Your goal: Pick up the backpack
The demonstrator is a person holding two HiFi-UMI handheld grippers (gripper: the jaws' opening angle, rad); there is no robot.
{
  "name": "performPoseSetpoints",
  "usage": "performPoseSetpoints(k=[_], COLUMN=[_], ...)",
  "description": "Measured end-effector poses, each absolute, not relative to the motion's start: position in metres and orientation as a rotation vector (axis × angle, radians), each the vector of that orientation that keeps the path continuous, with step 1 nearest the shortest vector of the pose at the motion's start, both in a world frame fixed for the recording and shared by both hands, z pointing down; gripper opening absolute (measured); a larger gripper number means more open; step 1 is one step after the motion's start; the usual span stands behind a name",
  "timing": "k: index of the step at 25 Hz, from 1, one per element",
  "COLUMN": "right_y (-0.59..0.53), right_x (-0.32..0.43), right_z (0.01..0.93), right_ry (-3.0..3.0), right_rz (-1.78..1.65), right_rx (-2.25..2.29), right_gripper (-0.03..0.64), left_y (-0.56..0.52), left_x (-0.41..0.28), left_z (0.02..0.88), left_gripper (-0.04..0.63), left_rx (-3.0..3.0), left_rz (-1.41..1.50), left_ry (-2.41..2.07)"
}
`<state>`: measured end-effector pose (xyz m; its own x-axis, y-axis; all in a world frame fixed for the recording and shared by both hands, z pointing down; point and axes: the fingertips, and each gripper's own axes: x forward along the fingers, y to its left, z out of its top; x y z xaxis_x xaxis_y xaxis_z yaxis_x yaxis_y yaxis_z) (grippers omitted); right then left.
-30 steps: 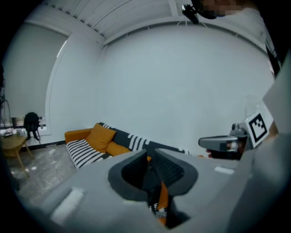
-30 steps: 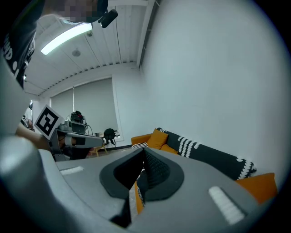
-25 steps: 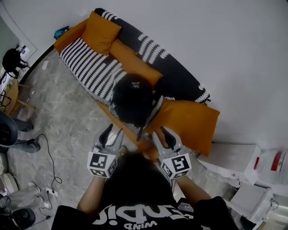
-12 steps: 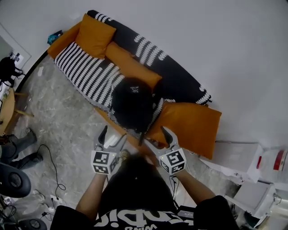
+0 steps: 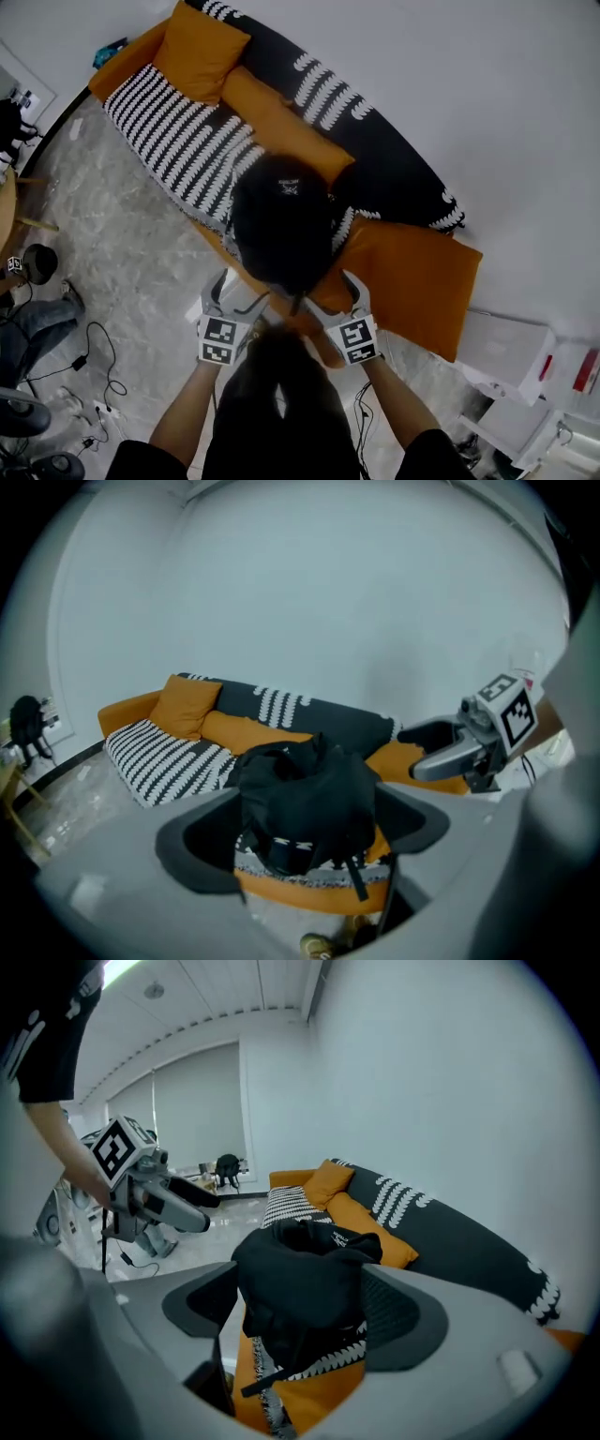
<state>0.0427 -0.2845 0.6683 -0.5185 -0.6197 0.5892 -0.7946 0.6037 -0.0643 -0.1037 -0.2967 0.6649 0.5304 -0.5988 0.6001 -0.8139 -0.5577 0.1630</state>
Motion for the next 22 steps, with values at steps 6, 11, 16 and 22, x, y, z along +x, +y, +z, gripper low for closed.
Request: performPoseSetpoints(k=[6,11,16,22], right_y=[-0.302,-0.316,-0.324,-0.326], right_x=[0.038,0.033,0.031,0.025], right_z=[0.738,0.778,0.795,0.801], right_ry=[-2.274,-2.280,-2.300,-2.313], right_rz=[0.423,0.400,0.434,0.479], right_rx=[1.072,1.013,0.987,0.988], right_gripper=[0.428,0.442,0.439,0.389], left_y=[-0.319,-0.330,-0.335,-0.338], left_x=[-0.092,-0.084,-0.082,-0.084], left_z=[0.739,0.776,0.792,0.798], left_gripper=[0.474,0.489,0.476,0.424], left_rx=[2.409,2.445,2.441,2.395], left_rz=[0.753,0.759,0.726,0.682], left_ry=[-1.068,-1.003,-0.974,-0.993])
